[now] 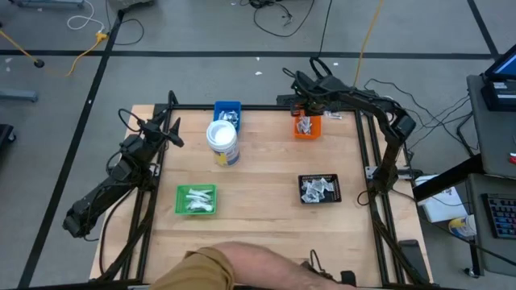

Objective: Pick & Place First Aid Supplies
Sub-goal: Put the orange ointment pack into the orange bin

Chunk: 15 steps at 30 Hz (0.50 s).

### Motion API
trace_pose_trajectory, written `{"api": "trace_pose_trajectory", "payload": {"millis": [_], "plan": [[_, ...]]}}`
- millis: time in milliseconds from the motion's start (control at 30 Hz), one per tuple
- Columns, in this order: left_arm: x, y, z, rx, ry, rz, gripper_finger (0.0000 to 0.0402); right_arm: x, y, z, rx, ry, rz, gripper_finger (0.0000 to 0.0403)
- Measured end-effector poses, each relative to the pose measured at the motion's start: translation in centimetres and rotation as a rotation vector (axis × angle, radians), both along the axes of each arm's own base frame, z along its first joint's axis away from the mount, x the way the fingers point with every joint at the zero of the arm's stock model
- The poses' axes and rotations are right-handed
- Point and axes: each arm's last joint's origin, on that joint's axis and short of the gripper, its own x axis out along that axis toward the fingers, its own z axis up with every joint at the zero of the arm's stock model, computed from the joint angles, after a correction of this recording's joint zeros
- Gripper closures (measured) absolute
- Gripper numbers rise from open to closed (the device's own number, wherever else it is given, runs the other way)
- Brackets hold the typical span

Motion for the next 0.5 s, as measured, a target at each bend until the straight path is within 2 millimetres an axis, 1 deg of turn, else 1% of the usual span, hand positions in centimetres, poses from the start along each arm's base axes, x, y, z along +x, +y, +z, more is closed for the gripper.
{"api": "trace_pose_trajectory", "payload": {"millis": [167,233,500], "plan": [[0.0,0.0,0.0,0.000,-0.001,-0.001,0.0128,0.5,-0.2,0.6,-0.033,-0.024,-0.007,0.0403],[0.0,0.0,0.0,0.000,0.000,0.000,0.0128,0.8,-0.2,-0.1,-0.030,-0.004,-0.015,0.0403],[0.0,0.0,0.0,0.000,0.000,0.000,0.0128,1.6,0.0,-4.2,0.049,0.084,0.021,0.0403]]}}
